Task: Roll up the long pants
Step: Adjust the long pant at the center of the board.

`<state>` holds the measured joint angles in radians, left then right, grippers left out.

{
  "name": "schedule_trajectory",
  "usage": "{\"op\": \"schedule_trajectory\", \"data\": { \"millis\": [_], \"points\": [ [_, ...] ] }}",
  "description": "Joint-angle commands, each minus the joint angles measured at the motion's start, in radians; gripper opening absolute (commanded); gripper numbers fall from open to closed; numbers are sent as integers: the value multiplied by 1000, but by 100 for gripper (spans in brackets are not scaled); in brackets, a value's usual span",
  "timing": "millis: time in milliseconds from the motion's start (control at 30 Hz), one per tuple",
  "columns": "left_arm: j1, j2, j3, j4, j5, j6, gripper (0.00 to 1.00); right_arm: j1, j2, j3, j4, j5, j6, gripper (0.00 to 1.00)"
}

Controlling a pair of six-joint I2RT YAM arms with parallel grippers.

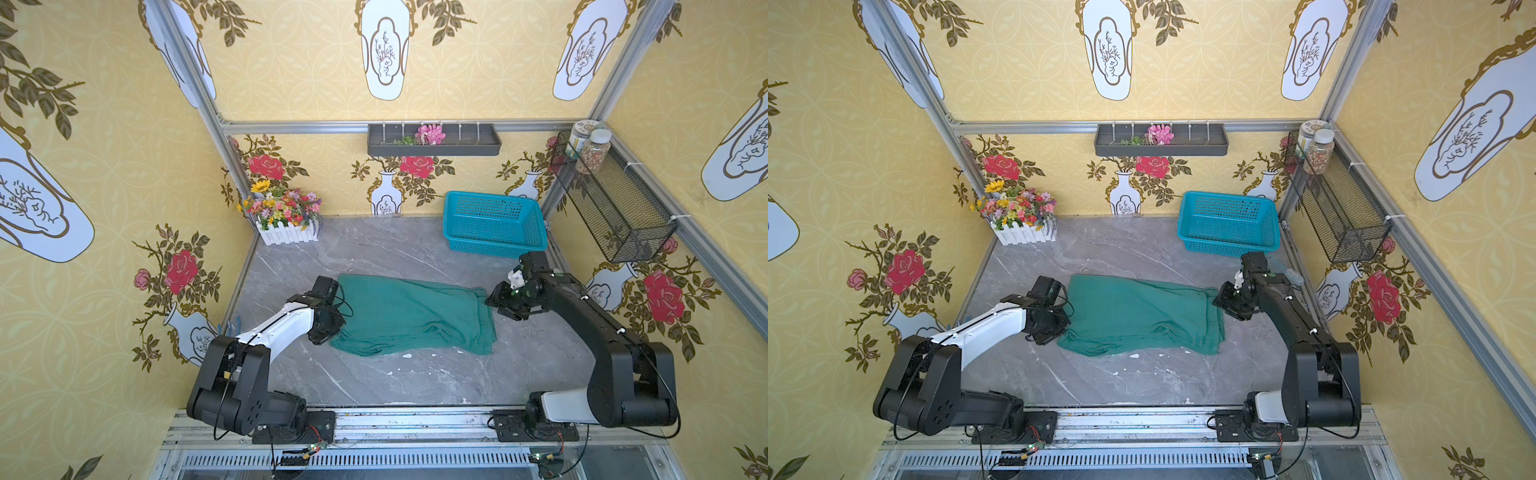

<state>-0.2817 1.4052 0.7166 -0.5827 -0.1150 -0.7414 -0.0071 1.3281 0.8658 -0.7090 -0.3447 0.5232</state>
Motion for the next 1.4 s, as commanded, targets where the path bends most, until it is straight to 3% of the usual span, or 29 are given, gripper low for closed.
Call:
{"op": "schedule_trajectory", "data": {
  "millis": [0,267,567,800,1000,1200,1367],
  "points": [
    [4,3,-12,2,0,4,0,3,-93,-110,-63,43,97,54],
    [7,22,-16,9,3,-1,0,61,-211,-278,-13,-4,225,50],
    [13,18,-23,11,11,-5,0,138,-144,-335,148,23,302,48],
    [18,15,-24,9,17,-9,0,157,-107,-346,217,56,307,28],
    [21,-1,-28,4,11,-10,0,157,-155,-296,126,89,276,0],
    [24,-22,-16,-15,-14,-7,0,140,-194,-170,-62,152,199,0],
    [37,-41,-14,-22,-19,-9,0,26,-201,-75,-179,167,76,0]
  ]
}}
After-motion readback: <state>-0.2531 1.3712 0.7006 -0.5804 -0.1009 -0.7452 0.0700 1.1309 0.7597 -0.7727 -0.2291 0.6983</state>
